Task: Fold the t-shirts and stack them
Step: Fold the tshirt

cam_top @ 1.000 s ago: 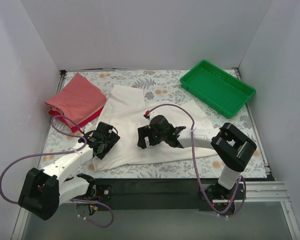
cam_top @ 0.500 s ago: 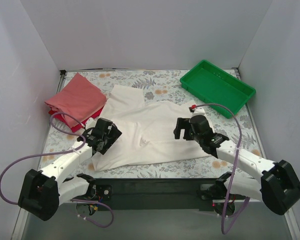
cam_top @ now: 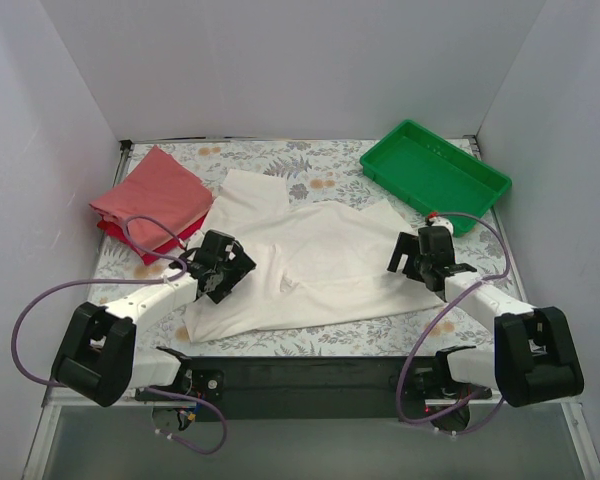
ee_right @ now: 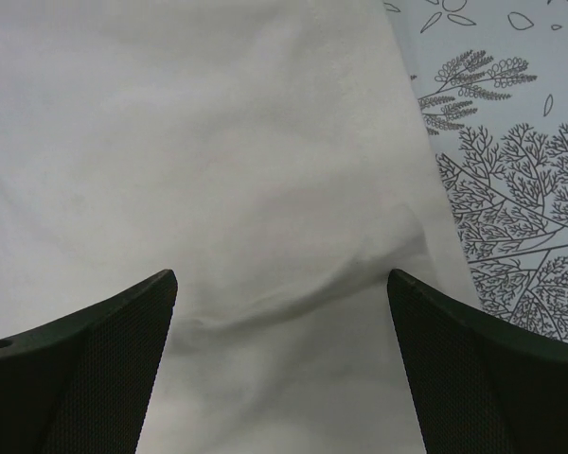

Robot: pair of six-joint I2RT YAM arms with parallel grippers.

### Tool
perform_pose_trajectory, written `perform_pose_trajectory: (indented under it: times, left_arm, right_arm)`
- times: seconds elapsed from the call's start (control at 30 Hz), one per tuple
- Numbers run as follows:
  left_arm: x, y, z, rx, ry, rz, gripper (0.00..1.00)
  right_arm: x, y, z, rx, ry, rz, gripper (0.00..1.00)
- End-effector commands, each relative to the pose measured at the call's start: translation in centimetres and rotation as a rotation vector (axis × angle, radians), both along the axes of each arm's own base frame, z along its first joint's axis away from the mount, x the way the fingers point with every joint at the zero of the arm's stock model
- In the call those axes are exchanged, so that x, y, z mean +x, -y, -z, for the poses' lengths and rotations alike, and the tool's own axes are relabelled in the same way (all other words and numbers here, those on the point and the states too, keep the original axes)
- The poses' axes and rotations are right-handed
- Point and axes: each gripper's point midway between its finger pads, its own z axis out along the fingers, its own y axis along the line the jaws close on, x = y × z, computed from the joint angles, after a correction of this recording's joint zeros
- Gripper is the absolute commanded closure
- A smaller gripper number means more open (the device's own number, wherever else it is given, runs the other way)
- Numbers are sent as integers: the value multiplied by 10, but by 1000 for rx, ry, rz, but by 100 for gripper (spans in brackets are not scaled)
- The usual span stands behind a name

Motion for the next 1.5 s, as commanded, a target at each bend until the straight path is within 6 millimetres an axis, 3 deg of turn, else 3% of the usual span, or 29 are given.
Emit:
perform_pose_trajectory:
  times: [0.0,0.13,0.2,0.27,0.33,0.43,0.47,0.53,0.6,0.67,0.8,0.83,0.9,0.93,1.0,1.03,1.1,1.13,1.17,1.23,1.33,1.37,1.43,1.47]
  left_arm:
    - [-6,-3,3,-8,5,-9,10]
    - [-29,-12,20,0,-59,-29,10]
    - [-37,-15,21,-8,-67,-48,10]
    - [-54,-22,27,-11,-109,-73,10]
    - [-76,-32,35,11,-176,-108,10]
    - [-110,-38,40,-9,-264,-136,10]
    - [-120,-40,41,-30,-272,-164,10]
    - [-134,-41,41,-56,-302,-178,10]
    - [-139,-21,35,-161,-271,-109,9]
    - [-131,-9,22,-224,-215,-67,9]
    - [-94,-17,-18,-146,-52,-61,9]
    - [-74,-19,-44,-116,29,-65,8]
    - [-54,-22,-59,-44,70,-46,6]
    - [-33,-21,-87,-17,153,-40,5]
    - [-9,-18,-95,24,169,-56,4]
    - [9,-15,-112,45,219,-41,4]
    - [32,-7,-124,69,252,-18,4]
    - [46,-3,-110,110,211,-6,3]
    - [68,-5,-132,141,258,-22,3]
    - [91,-7,-130,207,237,-39,3]
    - [145,-9,-126,282,225,-24,3]
    - [172,-4,-123,309,219,-3,4]
    - [189,-16,-109,360,143,-29,5]
    - [201,-16,-92,379,98,-23,6]
  right_arm:
    - [19,-1,-4,15,19,6,2]
    - [-20,15,29,28,-132,140,2]
    - [-44,23,36,16,-191,182,2]
    - [-72,28,42,16,-233,209,2]
    - [-86,31,42,16,-236,219,2]
    - [-98,21,33,109,-184,209,2]
    - [-93,11,19,167,-120,175,2]
    - [-93,12,5,187,-81,195,2]
    - [-87,18,-18,180,7,208,2]
    - [-80,20,-43,178,85,198,2]
    - [-66,21,-70,134,161,141,2]
    - [-61,22,-79,107,184,116,2]
    - [-49,20,-87,96,214,94,2]
    - [-44,16,-92,88,220,56,2]
    - [-30,9,-106,100,272,9,2]
    - [-27,1,-105,115,263,-34,2]
    - [-20,-6,-113,117,281,-88,2]
    - [-20,-13,-109,131,255,-122,2]
    - [-19,-13,-108,115,252,-143,2]
    - [-21,-20,-102,126,226,-193,2]
    - [-24,-19,-87,103,188,-208,2]
    - [-25,-18,-84,100,184,-211,2]
    - [-27,-16,-78,82,173,-222,2]
    - [-28,-16,-78,80,177,-222,2]
